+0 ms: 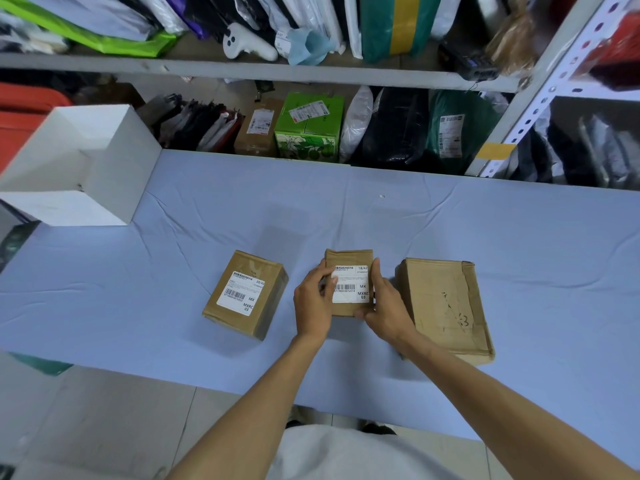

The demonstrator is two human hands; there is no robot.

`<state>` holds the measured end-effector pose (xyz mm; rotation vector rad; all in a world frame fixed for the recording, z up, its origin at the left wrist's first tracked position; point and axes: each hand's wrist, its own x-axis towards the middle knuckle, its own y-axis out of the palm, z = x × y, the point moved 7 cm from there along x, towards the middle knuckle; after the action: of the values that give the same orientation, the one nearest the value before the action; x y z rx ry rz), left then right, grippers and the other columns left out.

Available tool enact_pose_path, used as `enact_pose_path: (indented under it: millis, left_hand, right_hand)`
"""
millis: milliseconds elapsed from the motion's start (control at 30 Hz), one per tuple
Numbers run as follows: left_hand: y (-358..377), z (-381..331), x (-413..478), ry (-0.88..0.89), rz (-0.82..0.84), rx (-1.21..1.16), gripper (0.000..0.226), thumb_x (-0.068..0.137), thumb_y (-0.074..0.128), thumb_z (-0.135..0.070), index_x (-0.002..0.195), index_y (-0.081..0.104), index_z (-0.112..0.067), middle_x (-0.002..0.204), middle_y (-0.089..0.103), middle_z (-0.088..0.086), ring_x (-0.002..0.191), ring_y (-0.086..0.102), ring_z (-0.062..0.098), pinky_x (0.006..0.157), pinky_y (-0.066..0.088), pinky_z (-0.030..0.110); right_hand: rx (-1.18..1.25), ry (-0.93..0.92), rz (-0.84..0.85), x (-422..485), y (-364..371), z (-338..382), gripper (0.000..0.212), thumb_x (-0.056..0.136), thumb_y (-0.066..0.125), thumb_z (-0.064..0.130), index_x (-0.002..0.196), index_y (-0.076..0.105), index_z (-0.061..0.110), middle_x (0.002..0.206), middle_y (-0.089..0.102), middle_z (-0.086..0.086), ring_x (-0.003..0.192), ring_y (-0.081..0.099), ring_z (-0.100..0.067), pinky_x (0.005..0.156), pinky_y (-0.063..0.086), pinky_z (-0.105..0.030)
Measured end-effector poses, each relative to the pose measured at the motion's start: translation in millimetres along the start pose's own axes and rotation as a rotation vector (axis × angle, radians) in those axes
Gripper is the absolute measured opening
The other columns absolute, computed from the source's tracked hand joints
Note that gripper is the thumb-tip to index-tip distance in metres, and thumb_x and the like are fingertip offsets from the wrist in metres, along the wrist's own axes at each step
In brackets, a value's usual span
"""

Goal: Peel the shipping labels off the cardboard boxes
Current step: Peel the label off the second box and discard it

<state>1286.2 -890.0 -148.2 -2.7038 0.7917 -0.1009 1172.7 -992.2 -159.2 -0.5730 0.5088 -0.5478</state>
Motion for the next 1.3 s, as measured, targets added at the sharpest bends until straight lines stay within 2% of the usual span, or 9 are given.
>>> enact_pose_path:
  millis: [300, 433, 600, 833, 933, 1033, 1200, 1300]
  left_hand:
    - [-1.2, -5.2, 9.3, -0.016, -0.006, -0.011, 0.02, 0.085, 0.064, 0.004, 0.102, 0.069, -0.005, 0.116, 0.065, 0.003, 0.1, 0.065, 0.014, 0.087, 0.055, 0.024]
    - [-1.1, -7.8, 10.5, 0.029, 0.023, 0.079, 0.009, 0.083, 0.065, 0.003, 0.087, 0.069, -0.005, 0.105, 0.06, -0.007, 0.096, 0.062, 0.009, 0.078, 0.05, 0.009]
    - [-3.7, -4.9, 19.6, -0.038, 0.099, -0.016, 0.016, 0.084, 0.069, -0.006, 0.097, 0.063, -0.014, 0.103, 0.069, 0.0, 0.097, 0.066, 0.009, 0.079, 0.056, 0.02]
    - [-8.3, -11.5, 25.9, 0.018, 0.006, 0.069, 0.007, 0.083, 0.072, -0.013, 0.085, 0.065, -0.014, 0.091, 0.068, 0.001, 0.079, 0.065, 0.004, 0.064, 0.048, 0.007]
    - [-8.7, -13.9, 26.3, 0.029, 0.001, 0.098, 0.009, 0.082, 0.072, -0.014, 0.082, 0.064, -0.017, 0.091, 0.067, 0.0, 0.074, 0.064, 0.002, 0.062, 0.047, 0.006]
    - [-8.9, -16.5, 26.4, 0.031, 0.0, 0.129, 0.011, 0.083, 0.072, -0.014, 0.08, 0.064, -0.02, 0.09, 0.067, -0.001, 0.072, 0.067, 0.007, 0.061, 0.047, 0.006]
    - [-8.7, -19.0, 27.2, 0.039, 0.004, 0.181, 0.006, 0.083, 0.07, -0.012, 0.081, 0.066, -0.016, 0.089, 0.067, -0.003, 0.075, 0.067, 0.014, 0.064, 0.046, 0.01]
    - [-8.4, -18.5, 27.9, 0.056, 0.012, 0.228, 0.002, 0.085, 0.068, -0.013, 0.084, 0.066, -0.014, 0.092, 0.066, -0.001, 0.074, 0.065, 0.013, 0.064, 0.044, 0.007]
  right_hand:
    - [-0.013, -0.012, 0.019, 1.3, -0.6, 2.6, 0.114, 0.078, 0.068, 0.002, 0.148, -0.021, 0.022, 0.131, 0.049, -0.01, 0.112, 0.053, -0.022, 0.091, 0.051, -0.036]
    - [-0.01, -0.022, 0.015, 1.0, -1.3, 4.0, 0.114, 0.078, 0.068, 0.001, 0.149, -0.02, 0.023, 0.128, 0.05, -0.009, 0.11, 0.055, -0.022, 0.09, 0.052, -0.037]
    - [-0.046, 0.0, 0.02, 0.6, -1.7, 1.8, 0.111, 0.08, 0.065, 0.005, 0.148, -0.021, 0.021, 0.127, 0.05, -0.01, 0.107, 0.054, -0.021, 0.088, 0.052, -0.035]
    - [-0.054, -0.015, 0.009, -5.5, 1.5, 3.0, 0.112, 0.081, 0.063, 0.005, 0.146, -0.026, 0.024, 0.129, 0.046, -0.01, 0.105, 0.053, -0.021, 0.087, 0.051, -0.037]
    - [-0.054, -0.013, 0.002, -6.2, 1.1, 2.7, 0.113, 0.081, 0.064, 0.005, 0.146, -0.027, 0.025, 0.128, 0.044, -0.011, 0.104, 0.053, -0.02, 0.087, 0.052, -0.035]
    - [-0.052, -0.011, 0.005, -7.0, 1.5, 3.3, 0.113, 0.081, 0.064, 0.005, 0.146, -0.027, 0.025, 0.129, 0.044, -0.011, 0.106, 0.053, -0.021, 0.089, 0.051, -0.037]
    - [-0.053, -0.006, 0.008, -6.9, 0.9, 4.2, 0.112, 0.081, 0.063, 0.005, 0.146, -0.026, 0.025, 0.131, 0.044, -0.011, 0.108, 0.052, -0.022, 0.09, 0.05, -0.039]
    - [-0.051, -0.004, 0.009, -7.7, 0.4, 4.0, 0.112, 0.081, 0.062, 0.004, 0.146, -0.026, 0.025, 0.13, 0.045, -0.01, 0.108, 0.052, -0.022, 0.09, 0.051, -0.038]
